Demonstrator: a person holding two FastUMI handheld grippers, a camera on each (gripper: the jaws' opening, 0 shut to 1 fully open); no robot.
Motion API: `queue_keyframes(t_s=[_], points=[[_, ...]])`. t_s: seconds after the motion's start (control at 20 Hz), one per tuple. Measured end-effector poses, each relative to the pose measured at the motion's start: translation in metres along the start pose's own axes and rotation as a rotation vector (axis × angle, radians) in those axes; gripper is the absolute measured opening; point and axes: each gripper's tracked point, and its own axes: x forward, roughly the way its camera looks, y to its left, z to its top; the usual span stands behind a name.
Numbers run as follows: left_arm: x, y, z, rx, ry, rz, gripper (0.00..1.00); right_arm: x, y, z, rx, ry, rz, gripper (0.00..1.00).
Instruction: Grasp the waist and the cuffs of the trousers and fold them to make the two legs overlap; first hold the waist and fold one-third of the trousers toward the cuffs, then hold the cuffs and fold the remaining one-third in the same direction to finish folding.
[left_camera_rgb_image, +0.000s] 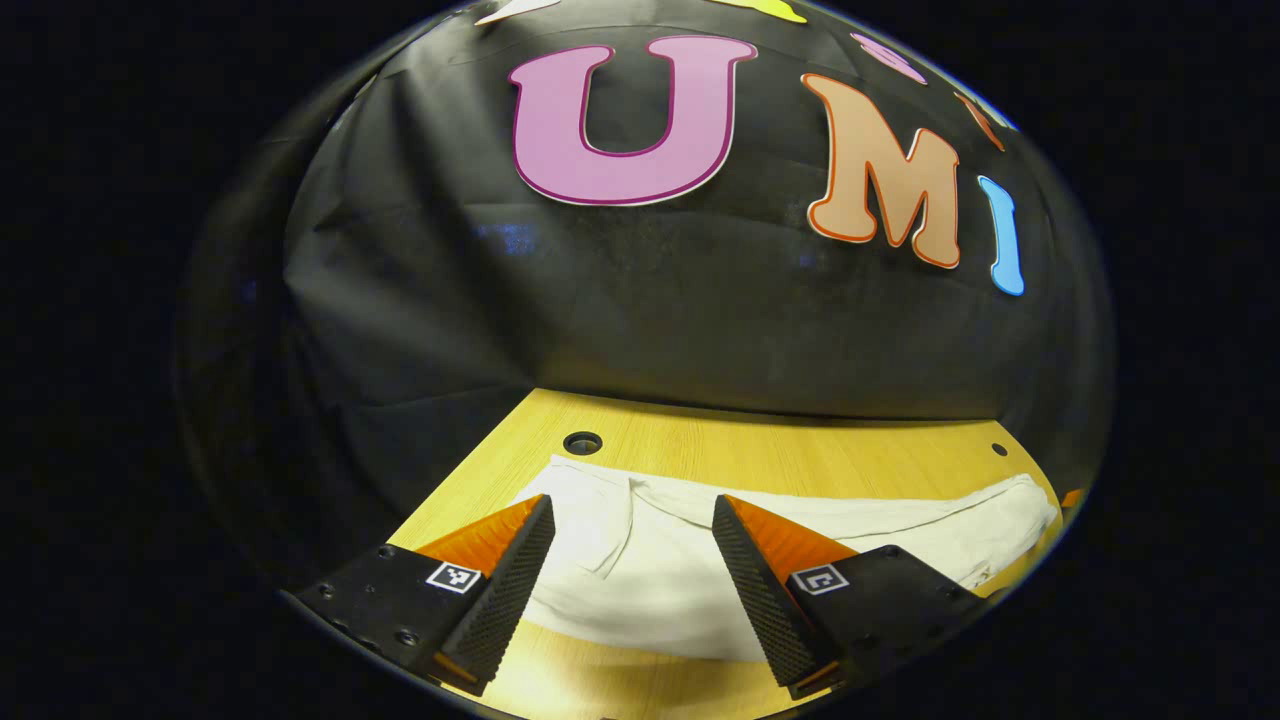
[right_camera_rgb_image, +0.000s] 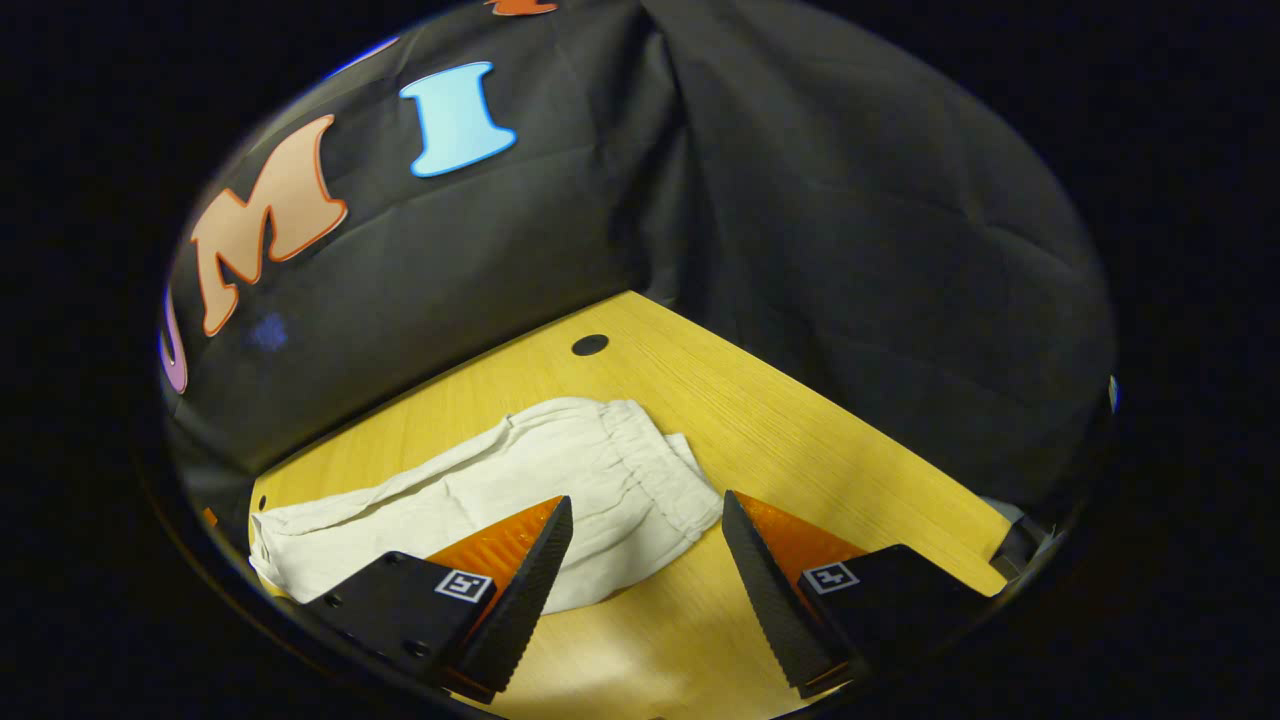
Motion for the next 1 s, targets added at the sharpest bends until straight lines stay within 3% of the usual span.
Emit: queue_keyframes(t_s=[0.3, 0.35, 0.4, 0.5, 0.55, 0.6, 0.65, 0.75, 0.8, 0.85, 0.95, 1.0], points=[[-0.025, -0.023, 0.003, -0.036, -0.019, 0.002, 0.96, 0.035, -0.017, -0.014, 0.119, 0.033, -0.016, 0.97], [-0.026, -0.023, 0.006, -0.045, -0.022, 0.006, 0.96, 0.04, -0.018, -0.015, 0.127, 0.038, -0.016, 0.92], [-0.027, -0.024, 0.008, -0.048, -0.03, 0.013, 0.95, 0.044, -0.019, -0.016, 0.131, 0.044, -0.019, 0.97], [-0.031, -0.027, 0.012, -0.04, -0.044, 0.023, 0.95, 0.055, -0.014, -0.02, 0.146, 0.061, -0.011, 0.97], [-0.034, -0.028, 0.015, -0.031, -0.043, 0.03, 0.95, 0.058, -0.012, -0.023, 0.149, 0.066, -0.006, 0.84], [-0.034, -0.03, 0.015, -0.023, -0.043, 0.035, 0.95, 0.061, -0.011, -0.025, 0.15, 0.072, -0.008, 0.93], [-0.034, -0.03, 0.017, -0.02, -0.045, 0.04, 0.95, 0.063, -0.014, -0.026, 0.143, 0.067, -0.018, 0.73], [-0.034, -0.031, 0.019, -0.029, -0.05, 0.047, 0.95, 0.064, -0.014, -0.027, 0.148, 0.067, -0.018, 0.64], [-0.035, -0.032, 0.02, -0.039, -0.054, 0.05, 0.95, 0.064, -0.013, -0.025, 0.158, 0.064, -0.014, 0.65], [-0.036, -0.034, 0.02, -0.049, -0.054, 0.052, 0.95, 0.063, -0.01, -0.023, 0.174, 0.064, -0.004, 0.43], [-0.036, -0.037, 0.018, -0.05, -0.049, 0.054, 0.95, 0.062, -0.006, -0.018, 0.188, 0.055, 0.006, 0.24], [-0.037, -0.037, 0.016, -0.045, -0.043, 0.057, 0.95, 0.059, -0.005, -0.016, 0.176, 0.051, 0.007, 0.24]])
